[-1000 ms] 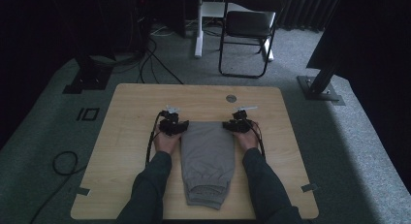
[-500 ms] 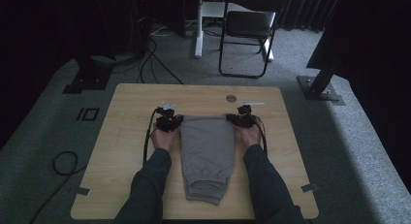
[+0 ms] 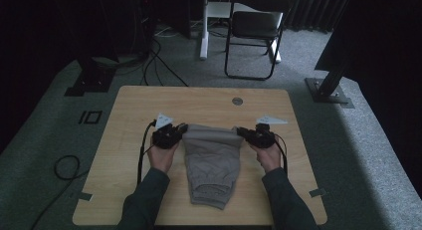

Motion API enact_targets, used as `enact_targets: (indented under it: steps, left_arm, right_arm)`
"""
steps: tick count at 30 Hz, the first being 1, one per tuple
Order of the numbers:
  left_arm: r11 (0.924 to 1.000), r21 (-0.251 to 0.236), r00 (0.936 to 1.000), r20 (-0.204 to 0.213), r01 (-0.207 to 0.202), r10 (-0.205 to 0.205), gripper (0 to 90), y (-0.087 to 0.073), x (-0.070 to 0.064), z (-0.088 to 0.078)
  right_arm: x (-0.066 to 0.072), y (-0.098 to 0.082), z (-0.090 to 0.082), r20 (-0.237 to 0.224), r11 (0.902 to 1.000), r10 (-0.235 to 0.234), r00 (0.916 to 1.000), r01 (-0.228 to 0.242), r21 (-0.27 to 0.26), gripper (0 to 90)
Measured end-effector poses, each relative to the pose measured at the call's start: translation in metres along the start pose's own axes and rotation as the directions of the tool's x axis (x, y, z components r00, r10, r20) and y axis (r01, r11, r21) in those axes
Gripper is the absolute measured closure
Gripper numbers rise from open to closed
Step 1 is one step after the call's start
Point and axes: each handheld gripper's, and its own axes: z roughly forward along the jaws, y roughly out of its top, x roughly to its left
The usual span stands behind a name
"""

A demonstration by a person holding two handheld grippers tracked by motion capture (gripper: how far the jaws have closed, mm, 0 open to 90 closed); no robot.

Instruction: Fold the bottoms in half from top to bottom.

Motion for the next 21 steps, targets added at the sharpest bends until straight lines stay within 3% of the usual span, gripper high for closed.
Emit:
enact_targets:
  steps: [2,3,6,10,13,15,21]
  left_arm:
    - [0.9999,0.004,0.9999,0.012,-0.011,0.011,83.6,-0.014,-0.007,-0.011]
    - [0.9999,0.002,0.9999,0.013,-0.011,0.011,83.5,-0.02,-0.011,-0.017]
    - [1.0,0.009,0.9997,0.023,0.002,-0.002,83.4,-0.042,-0.021,-0.029]
    - [0.999,0.045,0.9998,0.02,0.003,-0.004,83.3,-0.067,-0.033,-0.039]
    - [0.9909,0.124,0.9987,0.004,-0.052,0.052,83.2,-0.083,-0.041,-0.034]
    - [0.9861,0.16,0.9989,-0.002,-0.046,0.047,83.3,-0.089,-0.041,-0.028]
    - [0.9771,0.211,0.9989,-0.027,-0.031,0.038,83.3,-0.091,-0.037,-0.01]
  right_arm:
    - [0.01,-0.011,-0.012,0.004,0.9998,-0.018,0.9998,0.018,-0.004,83.5]
    - [0.014,-0.017,-0.017,-0.009,1.0,-0.005,0.9999,0.005,-0.009,83.5]
    - [0.03,-0.036,-0.027,-0.002,0.9991,-0.034,0.9994,0.034,0.025,83.5]
    - [0.045,-0.061,-0.034,-0.005,0.9973,-0.019,0.9998,0.019,0.071,83.5]
    - [0.051,-0.078,-0.028,0.019,0.9868,-0.052,0.9984,0.049,0.154,83.4]
    - [0.049,-0.086,-0.021,0.029,0.9793,-0.048,0.9984,0.042,0.198,83.4]
    - [0.039,-0.083,-0.002,0.057,0.9754,-0.044,0.9974,0.031,0.218,83.3]
